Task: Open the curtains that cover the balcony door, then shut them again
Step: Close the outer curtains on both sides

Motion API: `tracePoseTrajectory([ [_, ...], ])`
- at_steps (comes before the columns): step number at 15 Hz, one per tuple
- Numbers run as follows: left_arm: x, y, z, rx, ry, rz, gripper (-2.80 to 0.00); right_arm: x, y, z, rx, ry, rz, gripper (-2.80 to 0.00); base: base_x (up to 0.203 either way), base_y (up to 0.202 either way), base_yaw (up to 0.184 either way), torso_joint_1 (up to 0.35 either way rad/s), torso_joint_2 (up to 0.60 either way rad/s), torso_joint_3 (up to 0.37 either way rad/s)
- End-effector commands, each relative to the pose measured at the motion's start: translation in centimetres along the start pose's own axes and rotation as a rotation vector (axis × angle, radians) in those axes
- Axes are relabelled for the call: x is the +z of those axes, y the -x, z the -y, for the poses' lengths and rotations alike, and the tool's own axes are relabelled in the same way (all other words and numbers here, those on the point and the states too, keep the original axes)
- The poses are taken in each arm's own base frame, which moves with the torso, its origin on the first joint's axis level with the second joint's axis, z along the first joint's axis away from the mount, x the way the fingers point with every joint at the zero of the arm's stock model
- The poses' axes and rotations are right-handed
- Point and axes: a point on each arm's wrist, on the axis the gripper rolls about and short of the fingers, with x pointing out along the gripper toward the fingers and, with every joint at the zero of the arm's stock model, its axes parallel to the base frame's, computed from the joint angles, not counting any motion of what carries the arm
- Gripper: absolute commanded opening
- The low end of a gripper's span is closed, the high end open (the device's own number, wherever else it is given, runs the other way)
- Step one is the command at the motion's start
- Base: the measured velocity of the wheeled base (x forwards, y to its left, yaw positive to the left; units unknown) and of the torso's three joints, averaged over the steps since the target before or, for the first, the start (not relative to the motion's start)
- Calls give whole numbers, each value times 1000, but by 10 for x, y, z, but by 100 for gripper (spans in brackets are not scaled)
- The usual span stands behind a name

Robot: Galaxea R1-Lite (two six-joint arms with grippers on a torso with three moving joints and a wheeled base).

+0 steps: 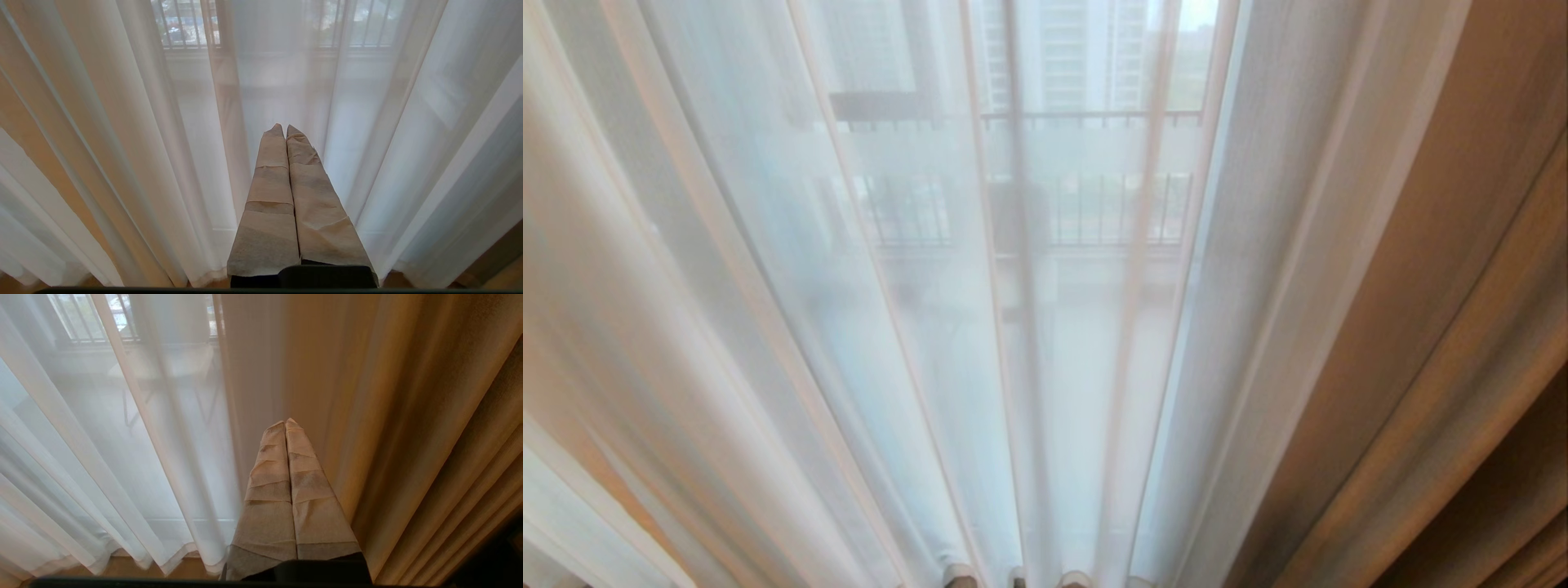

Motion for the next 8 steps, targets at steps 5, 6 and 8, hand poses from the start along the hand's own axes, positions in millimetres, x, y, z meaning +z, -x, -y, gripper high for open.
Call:
tracePoseTrajectory([
  [5,0,0,0,0,0,1,-280,0,0,0,2,17,-3,-280,0,0,0,0,0,0],
  [6,0,0,0,0,0,1,-280,1,0,0,0,27,5,-280,0,0,0,0,0,0],
  [8,0,0,0,0,0,1,-280,9,1,0,8,22,62,-280,0,0,0,0,0,0],
])
